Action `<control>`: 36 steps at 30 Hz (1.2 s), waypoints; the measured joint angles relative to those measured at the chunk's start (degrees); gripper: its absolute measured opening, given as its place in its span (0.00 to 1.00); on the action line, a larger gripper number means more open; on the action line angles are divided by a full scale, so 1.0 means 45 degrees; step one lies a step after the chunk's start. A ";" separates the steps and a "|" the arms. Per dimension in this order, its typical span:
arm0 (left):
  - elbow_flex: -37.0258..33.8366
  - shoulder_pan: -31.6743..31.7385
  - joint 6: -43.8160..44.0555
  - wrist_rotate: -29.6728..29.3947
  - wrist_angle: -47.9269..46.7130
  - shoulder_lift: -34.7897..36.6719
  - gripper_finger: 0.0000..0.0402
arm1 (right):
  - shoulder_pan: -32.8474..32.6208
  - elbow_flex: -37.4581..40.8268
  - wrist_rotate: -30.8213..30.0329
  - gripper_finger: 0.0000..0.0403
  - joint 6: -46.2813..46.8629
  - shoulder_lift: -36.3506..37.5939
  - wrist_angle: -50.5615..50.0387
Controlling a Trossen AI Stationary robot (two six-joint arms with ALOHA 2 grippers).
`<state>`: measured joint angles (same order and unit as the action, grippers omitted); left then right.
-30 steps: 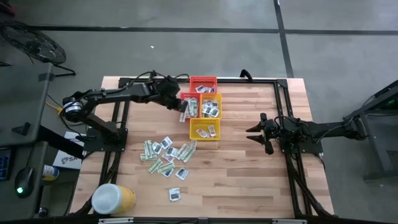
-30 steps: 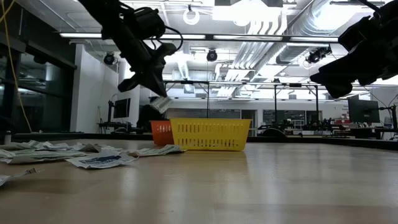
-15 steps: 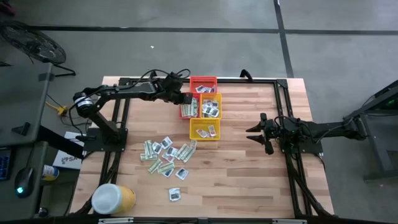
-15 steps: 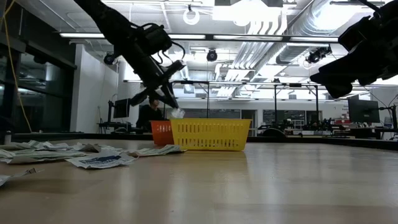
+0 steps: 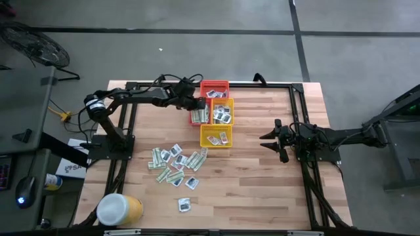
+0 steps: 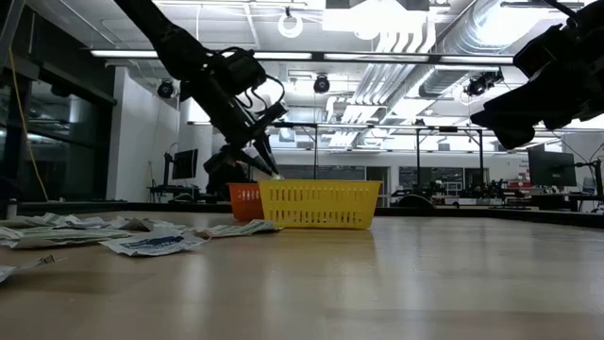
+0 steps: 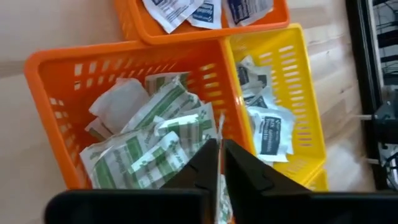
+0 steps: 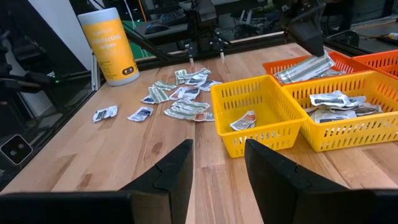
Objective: Pick & Place First Aid Supplies
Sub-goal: Put the bandage into the bottom orange bin, then put the towelette pack into the top yellow bin
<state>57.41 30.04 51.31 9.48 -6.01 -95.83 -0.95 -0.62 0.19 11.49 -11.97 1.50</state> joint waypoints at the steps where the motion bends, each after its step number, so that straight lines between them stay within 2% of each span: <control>1: 0.0000 0.0000 -0.0074 -0.0069 -0.0007 0.0000 0.09 | 0.0000 0.0000 -0.0003 0.35 0.0001 0.0000 0.0000; 8: 0.0000 0.0000 -0.0735 -0.0434 -0.0097 0.0000 0.31 | 0.0000 0.0000 -0.0002 0.35 0.0000 0.0000 0.0000; 12: 0.0000 0.0003 -0.0772 -0.0428 -0.0927 0.0033 0.38 | 0.0000 0.0001 0.0000 0.35 0.0000 0.0000 -0.0001; 15: -0.0010 0.0152 -0.0788 -0.0550 -0.1972 0.0520 0.39 | 0.0000 0.0002 0.0000 0.35 0.0004 0.0000 0.0000; 21: -0.0010 0.0137 -0.1344 -0.1939 -0.4380 0.1740 0.39 | 0.0000 0.0000 -0.0002 0.35 0.0000 0.0000 -0.0003; 30: -0.0095 -0.1171 -0.0506 -0.1841 -0.7800 0.2761 0.39 | 0.0000 0.0000 -0.0005 0.35 0.0000 0.0000 -0.0002; 36: -0.0910 -0.2385 0.1047 -0.1533 -0.8590 0.3486 0.39 | 0.0000 0.0000 -0.0004 0.35 0.0000 0.0000 -0.0004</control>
<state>53.31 19.31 56.02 2.58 -44.67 -80.15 -0.95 -0.62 0.17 11.49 -11.97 1.48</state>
